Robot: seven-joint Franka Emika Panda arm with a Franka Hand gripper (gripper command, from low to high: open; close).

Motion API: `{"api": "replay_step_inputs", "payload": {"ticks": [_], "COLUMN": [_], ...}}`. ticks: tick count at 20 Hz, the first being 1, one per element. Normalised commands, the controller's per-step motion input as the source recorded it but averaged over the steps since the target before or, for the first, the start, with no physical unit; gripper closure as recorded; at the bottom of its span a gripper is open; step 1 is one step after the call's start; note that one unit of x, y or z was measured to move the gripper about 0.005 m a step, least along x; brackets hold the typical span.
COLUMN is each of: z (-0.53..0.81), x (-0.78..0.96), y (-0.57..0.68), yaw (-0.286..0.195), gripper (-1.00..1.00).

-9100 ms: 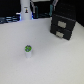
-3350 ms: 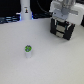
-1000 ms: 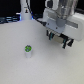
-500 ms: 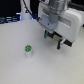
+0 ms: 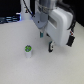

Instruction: Open the kcup holder, insert the kcup into the holder, and close the kcup holder

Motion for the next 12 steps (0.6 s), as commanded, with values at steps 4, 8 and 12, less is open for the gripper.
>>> {"api": "replay_step_inputs", "payload": {"ticks": [4, 8, 12], "z": [-0.08, -0.21, -0.25], "x": [-0.17, -0.27, -0.28], "y": [-0.4, -0.41, -0.42], "yaw": [-0.308, -0.302, -0.304], "gripper": [-1.0, -1.0, -1.0]}}
